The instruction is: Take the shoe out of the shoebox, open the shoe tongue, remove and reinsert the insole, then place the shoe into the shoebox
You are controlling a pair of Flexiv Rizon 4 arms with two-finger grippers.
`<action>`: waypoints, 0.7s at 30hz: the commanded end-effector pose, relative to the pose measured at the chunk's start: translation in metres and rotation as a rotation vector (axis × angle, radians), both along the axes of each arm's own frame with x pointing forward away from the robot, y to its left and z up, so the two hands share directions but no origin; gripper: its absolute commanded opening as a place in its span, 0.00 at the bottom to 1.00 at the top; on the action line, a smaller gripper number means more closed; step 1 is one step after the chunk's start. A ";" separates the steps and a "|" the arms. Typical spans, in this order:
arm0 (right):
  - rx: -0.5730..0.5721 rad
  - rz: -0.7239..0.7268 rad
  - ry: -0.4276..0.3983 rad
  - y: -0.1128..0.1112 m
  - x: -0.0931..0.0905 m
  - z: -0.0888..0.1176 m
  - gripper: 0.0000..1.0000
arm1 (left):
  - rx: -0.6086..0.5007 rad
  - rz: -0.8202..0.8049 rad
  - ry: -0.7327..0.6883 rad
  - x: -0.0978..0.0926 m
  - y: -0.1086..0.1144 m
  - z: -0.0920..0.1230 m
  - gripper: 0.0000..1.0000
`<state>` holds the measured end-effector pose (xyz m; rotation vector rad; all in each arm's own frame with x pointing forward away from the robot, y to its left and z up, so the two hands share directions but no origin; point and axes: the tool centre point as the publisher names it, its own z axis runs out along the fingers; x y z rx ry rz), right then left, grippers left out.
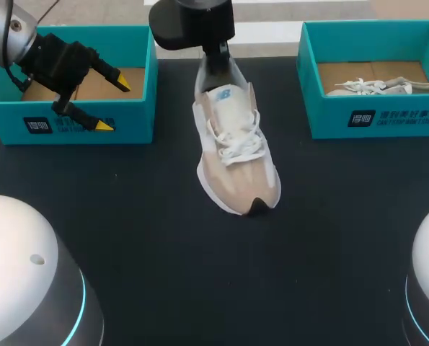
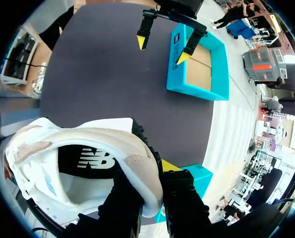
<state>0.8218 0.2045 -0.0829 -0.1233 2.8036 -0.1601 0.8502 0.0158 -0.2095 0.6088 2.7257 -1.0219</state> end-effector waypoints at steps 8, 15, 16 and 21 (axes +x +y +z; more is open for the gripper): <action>0.000 0.001 0.002 -0.001 0.001 0.002 0.00 | 0.003 0.002 -0.001 -0.001 0.000 0.000 1.00; 0.000 0.001 0.002 -0.001 0.001 0.002 0.00 | 0.003 0.002 -0.001 -0.001 0.000 0.000 1.00; 0.000 0.001 0.002 -0.001 0.001 0.002 0.00 | 0.003 0.002 -0.001 -0.001 0.000 0.000 1.00; 0.004 0.003 0.001 -0.003 0.001 0.001 0.00 | 0.003 0.002 -0.001 -0.001 0.000 0.000 1.00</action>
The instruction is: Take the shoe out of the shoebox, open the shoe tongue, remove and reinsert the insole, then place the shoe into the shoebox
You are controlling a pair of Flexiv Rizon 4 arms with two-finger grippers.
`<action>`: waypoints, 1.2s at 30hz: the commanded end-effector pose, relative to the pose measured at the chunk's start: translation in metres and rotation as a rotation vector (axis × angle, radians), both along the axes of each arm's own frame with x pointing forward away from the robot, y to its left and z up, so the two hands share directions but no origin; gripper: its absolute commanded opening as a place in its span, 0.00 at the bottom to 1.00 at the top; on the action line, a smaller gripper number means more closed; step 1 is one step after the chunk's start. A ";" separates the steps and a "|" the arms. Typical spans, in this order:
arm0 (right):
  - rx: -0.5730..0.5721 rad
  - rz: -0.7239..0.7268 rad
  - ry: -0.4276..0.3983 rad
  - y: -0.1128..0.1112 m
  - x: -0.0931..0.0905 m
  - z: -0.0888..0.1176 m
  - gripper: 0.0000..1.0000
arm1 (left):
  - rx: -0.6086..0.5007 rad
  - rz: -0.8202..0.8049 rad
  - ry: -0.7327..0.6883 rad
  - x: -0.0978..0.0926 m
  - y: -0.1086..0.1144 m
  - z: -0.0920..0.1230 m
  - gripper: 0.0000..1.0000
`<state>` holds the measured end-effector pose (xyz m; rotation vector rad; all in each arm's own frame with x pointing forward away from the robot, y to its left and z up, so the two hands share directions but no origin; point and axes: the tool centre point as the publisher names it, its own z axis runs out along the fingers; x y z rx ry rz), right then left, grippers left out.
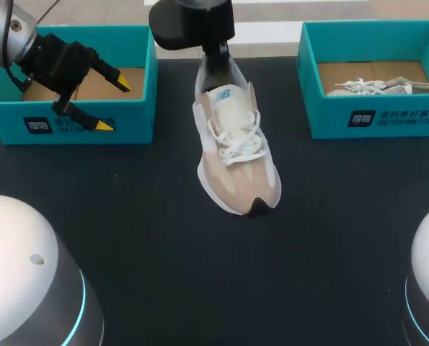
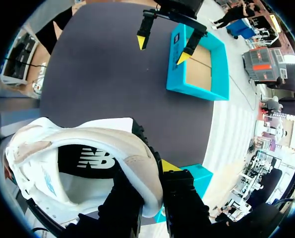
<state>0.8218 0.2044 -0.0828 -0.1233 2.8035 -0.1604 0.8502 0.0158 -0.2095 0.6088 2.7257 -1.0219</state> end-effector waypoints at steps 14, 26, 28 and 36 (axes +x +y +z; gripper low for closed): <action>0.051 0.103 -0.001 -0.031 0.009 -0.002 0.00 | 0.003 0.002 -0.001 -0.001 0.000 0.000 1.00; 0.048 0.140 -0.022 -0.073 0.035 -0.004 0.00 | 0.003 0.002 -0.001 -0.001 0.000 0.000 1.00; 0.039 0.144 -0.032 -0.084 0.043 -0.004 0.00 | 0.003 0.002 -0.001 -0.001 0.000 0.000 1.00; 0.026 0.134 -0.068 -0.134 0.094 -0.007 0.00 | 0.003 0.002 -0.001 -0.001 0.000 0.000 1.00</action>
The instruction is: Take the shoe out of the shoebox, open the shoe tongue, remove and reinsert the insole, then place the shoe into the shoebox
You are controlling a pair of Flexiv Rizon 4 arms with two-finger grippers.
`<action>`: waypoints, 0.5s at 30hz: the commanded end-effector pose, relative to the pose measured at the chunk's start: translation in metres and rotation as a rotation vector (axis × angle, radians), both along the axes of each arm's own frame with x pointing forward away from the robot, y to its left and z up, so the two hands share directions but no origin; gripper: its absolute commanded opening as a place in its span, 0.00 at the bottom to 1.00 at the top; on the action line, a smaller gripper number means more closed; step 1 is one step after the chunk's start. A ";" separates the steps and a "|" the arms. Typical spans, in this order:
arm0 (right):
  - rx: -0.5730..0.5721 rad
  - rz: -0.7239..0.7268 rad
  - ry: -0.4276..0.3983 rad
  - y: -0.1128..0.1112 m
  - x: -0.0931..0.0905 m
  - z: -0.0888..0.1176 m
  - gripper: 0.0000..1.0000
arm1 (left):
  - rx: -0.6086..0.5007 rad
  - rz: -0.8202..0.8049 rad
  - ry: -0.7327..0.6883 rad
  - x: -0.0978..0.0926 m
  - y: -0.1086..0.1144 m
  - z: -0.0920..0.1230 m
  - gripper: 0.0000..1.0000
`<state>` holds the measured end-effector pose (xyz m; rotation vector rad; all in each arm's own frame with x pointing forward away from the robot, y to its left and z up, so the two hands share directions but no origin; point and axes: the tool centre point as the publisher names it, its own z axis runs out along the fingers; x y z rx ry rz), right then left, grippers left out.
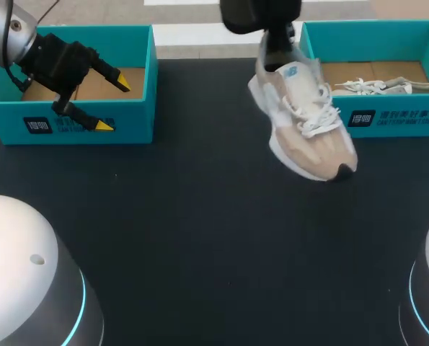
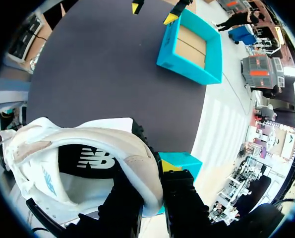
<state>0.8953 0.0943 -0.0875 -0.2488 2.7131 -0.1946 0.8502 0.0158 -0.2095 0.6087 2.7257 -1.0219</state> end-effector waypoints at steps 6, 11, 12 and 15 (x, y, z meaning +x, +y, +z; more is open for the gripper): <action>0.021 0.079 0.029 -0.059 0.064 -0.003 0.00 | 0.003 0.001 -0.001 -0.001 0.000 0.000 1.00; 0.000 0.069 0.041 -0.086 0.088 -0.005 0.00 | 0.003 0.001 -0.001 -0.001 0.000 0.000 1.00; 0.000 0.068 0.040 -0.090 0.091 -0.006 0.00 | 0.003 0.001 -0.001 -0.001 0.000 0.000 1.00; -0.010 0.035 0.043 -0.104 0.098 -0.007 0.00 | 0.003 0.001 -0.001 -0.001 0.000 0.000 1.00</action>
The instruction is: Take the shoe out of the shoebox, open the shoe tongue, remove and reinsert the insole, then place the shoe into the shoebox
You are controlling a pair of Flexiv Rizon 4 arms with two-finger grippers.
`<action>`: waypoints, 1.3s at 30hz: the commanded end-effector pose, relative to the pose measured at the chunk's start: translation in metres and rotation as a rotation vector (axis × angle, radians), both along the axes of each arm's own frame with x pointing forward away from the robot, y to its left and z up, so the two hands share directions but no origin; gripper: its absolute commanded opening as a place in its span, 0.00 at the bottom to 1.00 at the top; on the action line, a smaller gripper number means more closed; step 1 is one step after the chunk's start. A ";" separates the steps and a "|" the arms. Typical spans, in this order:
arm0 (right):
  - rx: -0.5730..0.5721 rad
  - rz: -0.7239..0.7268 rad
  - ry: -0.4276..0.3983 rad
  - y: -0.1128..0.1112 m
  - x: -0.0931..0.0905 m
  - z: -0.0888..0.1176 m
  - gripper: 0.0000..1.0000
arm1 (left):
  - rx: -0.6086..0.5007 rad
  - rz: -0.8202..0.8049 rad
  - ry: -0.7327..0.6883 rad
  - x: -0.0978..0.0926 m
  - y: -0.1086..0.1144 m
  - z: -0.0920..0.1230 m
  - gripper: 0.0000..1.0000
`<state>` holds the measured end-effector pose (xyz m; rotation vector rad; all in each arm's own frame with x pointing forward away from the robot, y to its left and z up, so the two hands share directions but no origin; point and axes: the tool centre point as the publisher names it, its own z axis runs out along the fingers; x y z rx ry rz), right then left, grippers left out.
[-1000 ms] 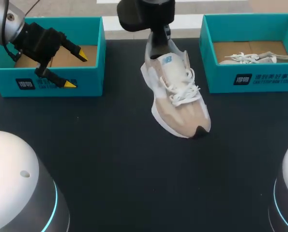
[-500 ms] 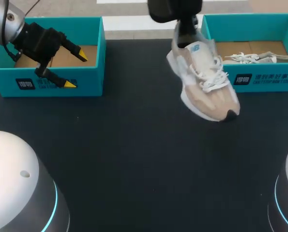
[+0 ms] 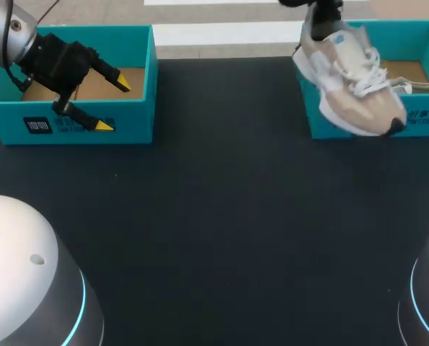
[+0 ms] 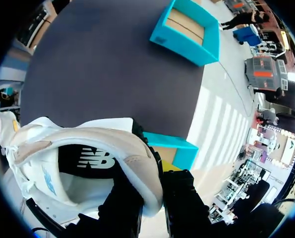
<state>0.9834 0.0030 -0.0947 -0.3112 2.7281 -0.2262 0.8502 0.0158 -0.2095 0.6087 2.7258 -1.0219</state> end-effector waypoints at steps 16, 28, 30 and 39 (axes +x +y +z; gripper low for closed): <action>0.007 -0.082 -0.008 -0.031 0.020 0.002 0.00 | 0.003 0.001 -0.001 -0.001 0.000 0.000 1.00; 0.040 -0.123 -0.047 -0.063 0.046 0.003 0.00 | 0.003 0.001 -0.001 -0.001 0.000 0.000 1.00; 0.031 -0.137 -0.047 -0.078 0.055 0.004 0.00 | 0.003 0.001 -0.001 -0.001 0.000 0.000 1.00; -0.014 -0.122 -0.066 -0.149 0.096 0.006 0.00 | 0.003 0.001 -0.001 -0.001 0.000 0.000 1.00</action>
